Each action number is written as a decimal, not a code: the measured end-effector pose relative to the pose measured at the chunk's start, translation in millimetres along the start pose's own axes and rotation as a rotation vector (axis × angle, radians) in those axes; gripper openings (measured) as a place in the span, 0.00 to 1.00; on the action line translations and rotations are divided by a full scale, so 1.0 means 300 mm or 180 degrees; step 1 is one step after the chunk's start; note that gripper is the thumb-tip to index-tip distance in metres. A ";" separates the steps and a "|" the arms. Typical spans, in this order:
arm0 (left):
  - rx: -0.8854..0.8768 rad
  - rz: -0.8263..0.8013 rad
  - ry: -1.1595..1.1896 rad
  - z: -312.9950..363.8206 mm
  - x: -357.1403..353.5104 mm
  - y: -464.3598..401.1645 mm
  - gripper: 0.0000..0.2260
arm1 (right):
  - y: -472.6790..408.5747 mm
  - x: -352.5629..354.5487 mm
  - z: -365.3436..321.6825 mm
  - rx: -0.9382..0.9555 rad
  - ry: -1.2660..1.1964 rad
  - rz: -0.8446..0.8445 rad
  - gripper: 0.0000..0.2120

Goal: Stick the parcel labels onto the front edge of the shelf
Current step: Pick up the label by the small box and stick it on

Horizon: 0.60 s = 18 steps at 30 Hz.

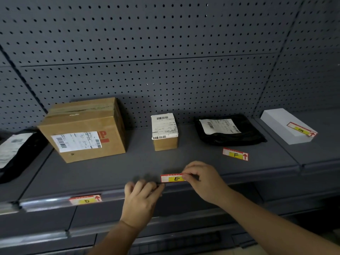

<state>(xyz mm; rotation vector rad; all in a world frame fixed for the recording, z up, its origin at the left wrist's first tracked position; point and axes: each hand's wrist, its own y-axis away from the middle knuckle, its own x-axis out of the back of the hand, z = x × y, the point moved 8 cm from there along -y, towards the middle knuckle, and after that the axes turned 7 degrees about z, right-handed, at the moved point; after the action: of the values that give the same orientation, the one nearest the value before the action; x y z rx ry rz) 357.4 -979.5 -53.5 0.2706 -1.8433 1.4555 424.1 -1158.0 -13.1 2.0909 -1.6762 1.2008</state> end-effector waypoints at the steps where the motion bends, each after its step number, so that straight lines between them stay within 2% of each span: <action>1: -0.0034 -0.0023 -0.0025 0.003 -0.008 0.004 0.16 | 0.001 -0.002 -0.001 -0.0005 0.0015 -0.0025 0.06; 7: -0.0164 -0.0049 -0.0033 0.018 -0.016 0.012 0.16 | 0.006 -0.021 -0.011 0.0040 0.0064 -0.0131 0.06; 13: 0.0076 -0.0209 0.0078 0.023 -0.020 0.004 0.16 | 0.006 -0.047 -0.007 0.0170 0.0338 -0.0137 0.06; 18: 0.0191 -0.0233 0.0185 0.025 -0.014 0.005 0.16 | 0.016 -0.058 -0.050 0.0645 0.0809 -0.0150 0.11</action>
<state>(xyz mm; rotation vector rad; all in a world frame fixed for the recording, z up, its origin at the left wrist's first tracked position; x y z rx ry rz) 356.3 -987.0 -57.8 0.3187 -1.7277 1.4551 412.6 -1138.0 -16.8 1.9710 -1.4381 1.6031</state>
